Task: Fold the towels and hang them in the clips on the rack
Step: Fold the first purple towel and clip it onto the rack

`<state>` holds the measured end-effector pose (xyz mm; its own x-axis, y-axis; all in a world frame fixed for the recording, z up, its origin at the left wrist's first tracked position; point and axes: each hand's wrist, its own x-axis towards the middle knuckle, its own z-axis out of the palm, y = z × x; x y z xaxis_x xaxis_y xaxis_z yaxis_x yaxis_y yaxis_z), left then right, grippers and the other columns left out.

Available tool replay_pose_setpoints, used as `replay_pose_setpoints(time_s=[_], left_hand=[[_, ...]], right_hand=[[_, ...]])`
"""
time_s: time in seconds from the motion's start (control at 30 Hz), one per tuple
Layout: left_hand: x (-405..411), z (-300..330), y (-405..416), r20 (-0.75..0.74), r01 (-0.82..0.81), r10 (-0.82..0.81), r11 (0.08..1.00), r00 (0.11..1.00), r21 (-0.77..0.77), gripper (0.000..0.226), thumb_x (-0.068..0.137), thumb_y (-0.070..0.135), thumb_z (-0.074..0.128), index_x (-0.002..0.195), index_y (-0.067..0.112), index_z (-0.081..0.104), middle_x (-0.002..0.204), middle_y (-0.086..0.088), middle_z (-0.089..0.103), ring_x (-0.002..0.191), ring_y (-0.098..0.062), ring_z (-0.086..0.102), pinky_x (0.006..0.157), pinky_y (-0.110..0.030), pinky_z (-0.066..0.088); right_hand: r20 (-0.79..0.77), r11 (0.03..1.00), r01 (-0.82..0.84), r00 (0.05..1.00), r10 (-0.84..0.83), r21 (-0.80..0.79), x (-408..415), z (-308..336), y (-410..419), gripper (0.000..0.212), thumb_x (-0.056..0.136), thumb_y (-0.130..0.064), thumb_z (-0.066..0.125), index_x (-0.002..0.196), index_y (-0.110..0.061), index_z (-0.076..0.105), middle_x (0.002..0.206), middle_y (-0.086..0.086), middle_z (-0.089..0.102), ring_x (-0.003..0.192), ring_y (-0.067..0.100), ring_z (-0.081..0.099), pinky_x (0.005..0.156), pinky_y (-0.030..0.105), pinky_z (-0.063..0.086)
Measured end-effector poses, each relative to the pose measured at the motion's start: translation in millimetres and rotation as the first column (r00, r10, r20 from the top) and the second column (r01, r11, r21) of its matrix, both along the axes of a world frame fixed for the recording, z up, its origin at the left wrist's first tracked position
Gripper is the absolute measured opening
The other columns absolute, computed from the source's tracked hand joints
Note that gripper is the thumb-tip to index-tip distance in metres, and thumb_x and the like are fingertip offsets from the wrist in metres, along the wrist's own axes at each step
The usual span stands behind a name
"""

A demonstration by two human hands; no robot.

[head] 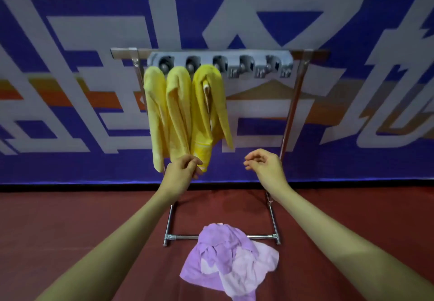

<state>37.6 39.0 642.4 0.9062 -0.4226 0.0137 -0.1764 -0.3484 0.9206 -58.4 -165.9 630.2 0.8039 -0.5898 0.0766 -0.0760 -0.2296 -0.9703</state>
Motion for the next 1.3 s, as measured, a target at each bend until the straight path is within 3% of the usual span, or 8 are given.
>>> replay_pose_setpoints(time_s=[0.23, 0.33, 0.43, 0.6, 0.73, 0.9, 1.03, 1.3], left_hand=[[-2, -224, -10, 0.027, 0.037, -0.040, 0.994, 0.999, 0.107, 0.023, 0.095, 0.008, 0.045, 0.081, 0.013, 0.063, 0.067, 0.002, 0.063, 0.052, 0.000, 0.050, 0.061, -0.019, 0.042], [-2, -318, -12, 0.034, 0.037, -0.042, 0.990, 0.999, 0.136, 0.020, 0.094, 0.008, 0.048, 0.081, 0.014, 0.062, 0.067, 0.007, 0.061, 0.058, -0.004, 0.053, 0.066, -0.024, 0.043], [-8, -407, -11, 0.003, 0.065, -0.067, 0.973, 0.998, 0.220, 0.021, 0.094, 0.008, 0.047, 0.079, 0.017, 0.059, 0.065, 0.009, 0.061, 0.059, -0.007, 0.055, 0.059, -0.021, 0.041], [-16, -525, -4, -0.043, 0.137, -0.130, 0.949, 0.991, 0.283, 0.022, 0.091, 0.004, 0.043, 0.086, 0.018, 0.060, 0.080, 0.004, 0.065, 0.075, -0.017, 0.060, 0.063, -0.020, 0.045], [-15, -581, 7, -0.102, 0.137, -0.110, 0.938, 0.989, 0.317, 0.025, 0.089, 0.005, 0.045, 0.081, 0.024, 0.060, 0.075, 0.005, 0.067, 0.077, -0.023, 0.063, 0.074, -0.039, 0.052], [-7, -622, 14, -0.123, 0.063, -0.019, 0.928, 0.992, 0.367, 0.029, 0.088, 0.004, 0.043, 0.081, 0.027, 0.058, 0.076, 0.008, 0.069, 0.076, -0.018, 0.063, 0.073, -0.033, 0.048], [-4, -649, 19, -0.151, 0.006, 0.051, 0.936, 0.987, 0.352, 0.027, 0.088, 0.003, 0.043, 0.082, 0.022, 0.061, 0.076, 0.006, 0.069, 0.078, -0.018, 0.063, 0.073, -0.036, 0.048], [-2, -682, 34, -0.180, -0.013, 0.084, 0.932, 0.980, 0.362, 0.034, 0.090, 0.002, 0.041, 0.077, 0.029, 0.057, 0.075, 0.005, 0.069, 0.077, -0.016, 0.063, 0.070, -0.030, 0.047]], right_hand=[[-0.142, 0.992, -0.006, 0.990, -0.012, -0.126, 20, -204, -13, 0.035, 0.078, 0.010, 0.056, 0.067, -0.023, 0.060, 0.064, 0.003, 0.064, 0.059, 0.013, 0.062, 0.068, 0.029, 0.051], [-0.195, 0.984, -0.011, 0.980, -0.024, -0.176, 21, -293, -18, 0.037, 0.074, 0.007, 0.060, 0.065, -0.028, 0.060, 0.065, 0.005, 0.066, 0.066, 0.024, 0.065, 0.070, 0.034, 0.052], [-0.258, 0.980, -0.015, 0.965, -0.037, -0.197, 15, -386, -16, 0.031, 0.071, 0.000, 0.061, 0.062, -0.030, 0.060, 0.068, 0.012, 0.069, 0.071, 0.035, 0.067, 0.072, 0.041, 0.053], [-0.332, 0.969, -0.014, 0.941, -0.071, -0.245, 0, -508, -13, 0.026, 0.075, 0.004, 0.059, 0.069, -0.021, 0.065, 0.062, 0.002, 0.064, 0.065, 0.023, 0.062, 0.069, 0.029, 0.049], [-0.357, 0.965, -0.036, 0.932, -0.060, -0.258, -6, -567, -9, 0.019, 0.075, 0.007, 0.056, 0.079, -0.006, 0.069, 0.074, 0.012, 0.070, 0.070, 0.021, 0.060, 0.069, 0.030, 0.048], [-0.413, 0.941, -0.105, 0.910, -0.040, -0.322, 3, -616, -14, 0.028, 0.071, 0.012, 0.051, 0.086, -0.006, 0.066, 0.084, 0.006, 0.064, 0.073, 0.020, 0.056, 0.074, 0.028, 0.046], [-0.468, 0.901, -0.194, 0.883, -0.012, -0.389, 19, -647, -16, 0.033, 0.071, 0.007, 0.054, 0.100, -0.006, 0.063, 0.104, 0.011, 0.063, 0.094, 0.030, 0.059, 0.086, 0.040, 0.047], [-0.683, 0.774, -0.381, 0.725, -0.090, -0.506, 51, -681, -14, 0.053, 0.086, -0.016, 0.054, 0.137, -0.021, 0.041, 0.136, 0.003, 0.048, 0.126, 0.027, 0.043, 0.102, 0.036, 0.035]])
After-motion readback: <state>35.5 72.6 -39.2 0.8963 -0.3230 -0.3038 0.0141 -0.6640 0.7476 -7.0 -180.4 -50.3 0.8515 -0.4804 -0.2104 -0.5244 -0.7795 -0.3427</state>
